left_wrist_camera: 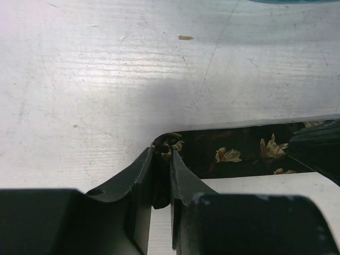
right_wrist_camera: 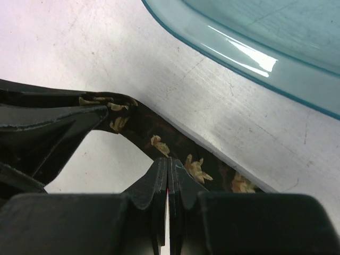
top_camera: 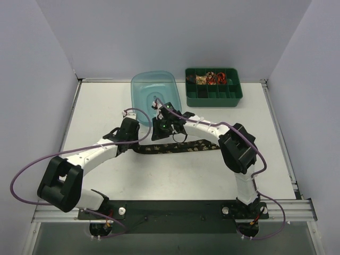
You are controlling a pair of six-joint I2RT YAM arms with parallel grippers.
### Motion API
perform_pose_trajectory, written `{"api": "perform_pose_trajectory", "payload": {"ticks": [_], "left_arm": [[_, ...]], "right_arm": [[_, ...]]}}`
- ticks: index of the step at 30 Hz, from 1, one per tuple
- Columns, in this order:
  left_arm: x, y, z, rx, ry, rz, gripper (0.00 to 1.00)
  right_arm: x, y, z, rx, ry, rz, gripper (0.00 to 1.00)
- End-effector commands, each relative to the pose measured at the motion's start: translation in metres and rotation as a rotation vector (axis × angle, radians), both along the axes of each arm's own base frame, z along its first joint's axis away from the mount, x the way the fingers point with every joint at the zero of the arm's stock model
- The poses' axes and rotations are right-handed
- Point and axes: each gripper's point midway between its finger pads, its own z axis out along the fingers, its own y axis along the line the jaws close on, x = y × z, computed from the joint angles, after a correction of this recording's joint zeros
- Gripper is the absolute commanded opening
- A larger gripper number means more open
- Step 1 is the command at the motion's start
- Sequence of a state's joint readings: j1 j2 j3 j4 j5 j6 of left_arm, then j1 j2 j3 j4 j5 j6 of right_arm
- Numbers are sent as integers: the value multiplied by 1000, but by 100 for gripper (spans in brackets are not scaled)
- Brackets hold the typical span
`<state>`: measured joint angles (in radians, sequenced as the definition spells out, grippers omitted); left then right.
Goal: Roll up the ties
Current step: Roll the tie at the center of the board.
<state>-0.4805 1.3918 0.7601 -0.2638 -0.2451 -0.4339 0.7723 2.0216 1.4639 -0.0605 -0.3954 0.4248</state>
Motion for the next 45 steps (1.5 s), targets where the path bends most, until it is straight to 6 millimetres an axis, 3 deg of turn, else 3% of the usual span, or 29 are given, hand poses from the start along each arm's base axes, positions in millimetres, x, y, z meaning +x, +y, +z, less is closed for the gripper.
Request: {"api": "perform_pose_trajectory", "payload": {"ticks": [1,10,17,25,32,39,40,42,44,45], "left_arm": [[7,10,13,109,-18,19,0],[5,14,13,277,-13,41,0],[3,-2,5,430,3,44,0],[-1,-30,-13,555,23,17,0],[-6,-59,-26,488,26,-23,0],[-10,-71,-46,469,52,-38,0],[-9,-72,-46,467,50,-35,17],[-10,-75,-47,469,41,-36,37],[-11,-75,-45,474,28,-28,54],[-12,-77,-43,476,17,-30,56]], "right_arm": [[2,-9,27,46,-23,-16,0],[9,-39,25,34,-18,-72,0],[17,-68,24,29,-17,-131,0],[16,-86,19,18,-11,-159,0],[18,-100,10,-2,3,-185,0],[22,-120,3,-14,19,-240,0],[22,-121,2,-16,21,-242,0],[22,-124,1,-18,24,-249,0],[23,-125,1,-15,23,-249,0],[23,-125,0,-15,23,-249,0]]}}
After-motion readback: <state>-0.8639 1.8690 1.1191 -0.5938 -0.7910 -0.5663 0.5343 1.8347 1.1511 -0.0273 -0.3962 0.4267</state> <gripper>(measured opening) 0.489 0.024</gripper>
